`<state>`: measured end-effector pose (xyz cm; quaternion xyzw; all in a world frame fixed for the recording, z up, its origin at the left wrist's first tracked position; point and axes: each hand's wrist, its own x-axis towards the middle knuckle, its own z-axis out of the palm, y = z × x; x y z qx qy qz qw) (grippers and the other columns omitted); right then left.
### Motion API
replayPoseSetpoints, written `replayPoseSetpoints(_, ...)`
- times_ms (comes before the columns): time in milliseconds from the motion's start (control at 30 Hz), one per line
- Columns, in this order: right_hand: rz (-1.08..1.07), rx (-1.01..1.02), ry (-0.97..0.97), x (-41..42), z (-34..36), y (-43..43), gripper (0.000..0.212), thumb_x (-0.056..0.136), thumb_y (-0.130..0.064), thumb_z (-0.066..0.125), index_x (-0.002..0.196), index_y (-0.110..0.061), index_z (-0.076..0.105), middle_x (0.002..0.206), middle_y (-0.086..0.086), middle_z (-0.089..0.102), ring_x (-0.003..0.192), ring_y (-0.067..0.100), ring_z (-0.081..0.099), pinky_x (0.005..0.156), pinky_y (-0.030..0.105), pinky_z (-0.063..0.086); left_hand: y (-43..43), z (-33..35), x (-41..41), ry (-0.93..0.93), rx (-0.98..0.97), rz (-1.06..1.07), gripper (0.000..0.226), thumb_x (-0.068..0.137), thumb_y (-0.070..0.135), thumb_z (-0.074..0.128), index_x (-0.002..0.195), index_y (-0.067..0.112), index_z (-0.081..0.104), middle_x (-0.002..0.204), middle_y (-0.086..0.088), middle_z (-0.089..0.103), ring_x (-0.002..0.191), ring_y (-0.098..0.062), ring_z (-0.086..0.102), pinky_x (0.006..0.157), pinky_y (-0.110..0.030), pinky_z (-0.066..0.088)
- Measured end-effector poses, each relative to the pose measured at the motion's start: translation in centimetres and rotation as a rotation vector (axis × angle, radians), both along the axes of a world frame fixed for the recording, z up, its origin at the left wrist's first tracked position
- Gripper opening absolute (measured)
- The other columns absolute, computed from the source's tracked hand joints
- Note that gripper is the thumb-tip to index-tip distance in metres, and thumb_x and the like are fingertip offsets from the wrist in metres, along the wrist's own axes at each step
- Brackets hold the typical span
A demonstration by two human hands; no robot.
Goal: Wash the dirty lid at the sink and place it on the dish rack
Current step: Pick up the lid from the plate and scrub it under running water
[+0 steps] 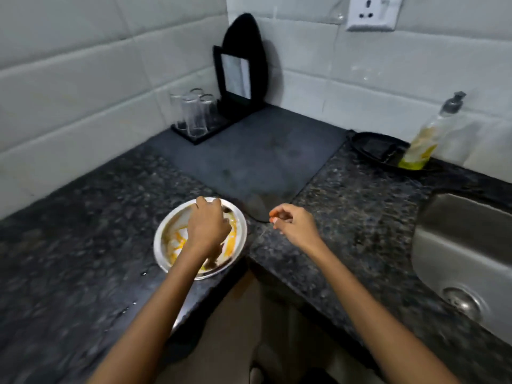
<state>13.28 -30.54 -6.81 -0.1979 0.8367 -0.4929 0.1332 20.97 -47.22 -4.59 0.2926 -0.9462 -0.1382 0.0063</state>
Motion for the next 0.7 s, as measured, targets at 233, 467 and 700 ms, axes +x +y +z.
replayPoseSetpoints(233, 0.052, 0.056, -0.017, -0.3, -0.6, -3.9, 0.026, 0.076, -0.008, 0.063, 0.069, -0.033, 0.058, 0.076, 0.007, 0.067, 0.079, 0.033, 0.068, 0.08, 0.046, 0.055, -3.3, -2.2, 0.8, -0.045, -0.019, 0.129, 0.05, 0.081, 0.036, 0.063, 0.118, 0.004, 0.05, 0.124, -0.023, 0.048, 0.115, -0.038, 0.049, 0.089, -0.043, 0.045)
replayPoseSetpoints(467, 0.052, 0.053, -0.052, -0.9, -1.2, -5.0, 0.03, 0.078, -0.007, 0.061, 0.066, -0.035, 0.057, 0.077, 0.008, 0.069, 0.082, 0.03, 0.067, 0.079, 0.046, 0.056, -4.3, -3.2, 0.8, 0.012, -0.024, 0.128, 0.051, 0.073, 0.038, 0.07, 0.108, 0.002, 0.056, 0.116, -0.022, 0.057, 0.105, -0.036, 0.057, 0.082, -0.04, 0.048)
replayPoseSetpoints(700, -0.002, 0.012, -0.085, -1.4, -1.5, -3.0, 0.029, 0.08, -0.005, 0.059, 0.068, -0.031, 0.059, 0.078, 0.011, 0.068, 0.079, 0.029, 0.068, 0.081, 0.047, 0.055, -4.5, -1.9, 1.2, 0.146, 0.036, 0.132, 0.039, 0.068, 0.036, 0.07, 0.089, 0.002, 0.07, 0.097, -0.023, 0.065, 0.087, -0.038, 0.062, 0.073, -0.037, 0.049)
